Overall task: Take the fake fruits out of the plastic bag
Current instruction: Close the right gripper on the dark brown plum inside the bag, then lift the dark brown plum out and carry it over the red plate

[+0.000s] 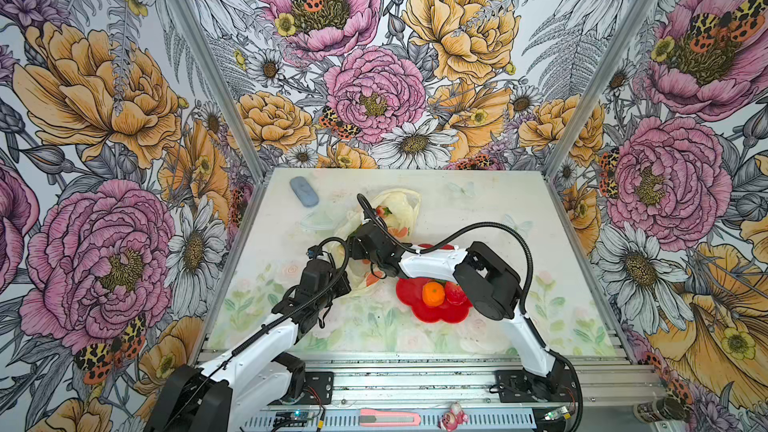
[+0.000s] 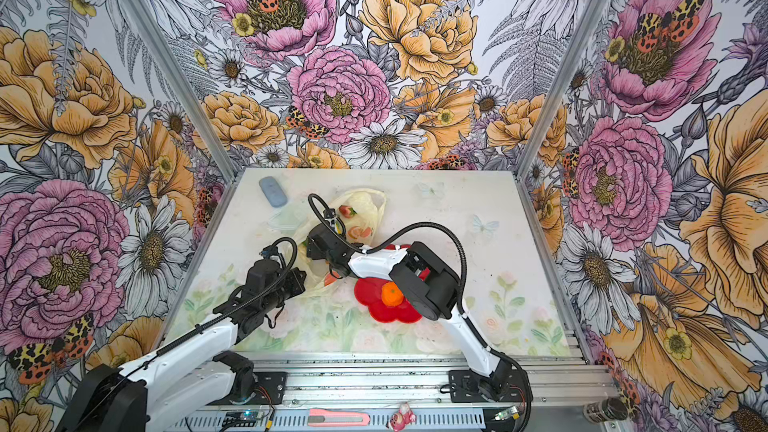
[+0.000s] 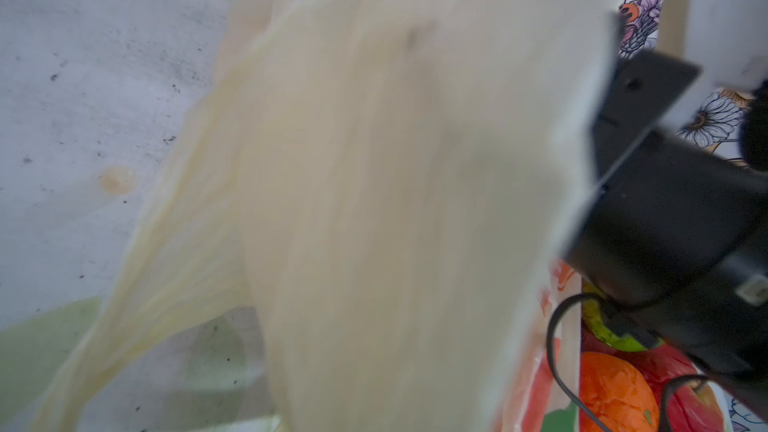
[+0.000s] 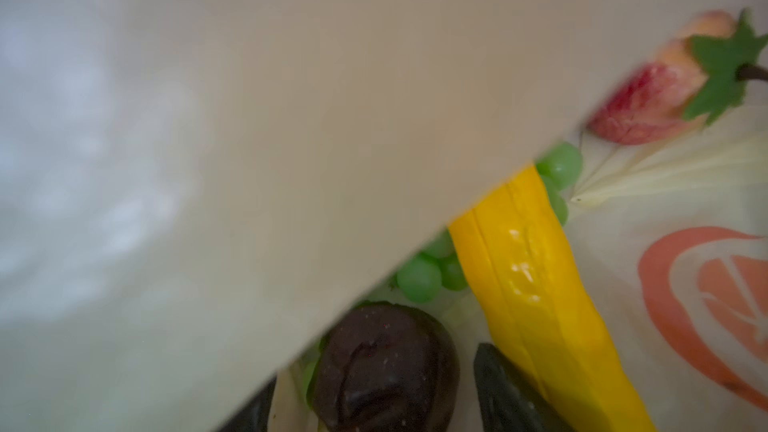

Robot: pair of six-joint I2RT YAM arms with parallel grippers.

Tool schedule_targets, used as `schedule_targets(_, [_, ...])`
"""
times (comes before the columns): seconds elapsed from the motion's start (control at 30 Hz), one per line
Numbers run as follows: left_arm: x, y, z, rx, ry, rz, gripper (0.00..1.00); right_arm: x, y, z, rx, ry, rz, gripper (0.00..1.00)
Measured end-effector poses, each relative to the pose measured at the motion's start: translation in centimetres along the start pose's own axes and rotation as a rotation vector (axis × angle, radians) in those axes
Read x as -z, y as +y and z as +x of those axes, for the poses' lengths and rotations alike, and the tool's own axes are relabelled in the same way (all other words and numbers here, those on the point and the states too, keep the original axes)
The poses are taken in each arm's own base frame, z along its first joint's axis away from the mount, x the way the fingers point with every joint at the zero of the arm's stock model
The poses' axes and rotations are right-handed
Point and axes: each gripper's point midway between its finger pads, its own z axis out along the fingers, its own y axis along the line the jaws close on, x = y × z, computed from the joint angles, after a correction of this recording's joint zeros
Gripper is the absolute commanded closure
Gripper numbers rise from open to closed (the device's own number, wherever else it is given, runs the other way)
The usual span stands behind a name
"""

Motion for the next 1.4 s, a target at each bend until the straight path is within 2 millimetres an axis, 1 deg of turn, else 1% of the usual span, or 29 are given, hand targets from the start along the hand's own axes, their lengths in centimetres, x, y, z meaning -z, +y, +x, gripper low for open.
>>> schedule_targets(0.27, [0.0,0.0,-0.1,0.000,-0.004,0.002,1.00,-1.3,-0.9,1.7,0.015,0.045,0.033,0.24])
schedule_targets(0.33, [0.0,0.0,-0.1,0.000,-0.006,0.000,1.00,-1.4,-1.1,1.9,0.014,0.054,0.037,0.26])
schedule_targets(0.47, [0.0,0.1,-0.1,0.000,-0.008,-0.002,1.00,-1.4,-1.4,1.8,0.000,0.056,0.037,0.34])
schedule_targets(0.63, [-0.1,0.1,-0.1,0.000,-0.008,-0.007,1.00,-1.6,-1.5,1.5,-0.028,0.060,0.021,0.36])
schedule_targets(0.77, [-0.2,0.4,0.0,0.000,-0.003,-0.017,1.00,-1.1,-1.4,1.5,-0.049,0.071,0.002,0.37])
schedule_targets(0.97, [-0.2,0.4,0.0,0.000,-0.003,-0.018,1.00,0.6,-0.6,0.9,-0.078,0.074,-0.050,0.37])
schedule_targets(1.17, [-0.2,0.4,0.1,-0.001,-0.002,-0.019,1.00,3.1,0.3,0.0,-0.111,0.070,-0.107,0.37])
schedule_targets(1.4, [-0.5,0.8,0.4,-0.001,0.010,-0.036,1.00,6.5,0.6,-0.6,-0.145,0.065,-0.154,0.35])
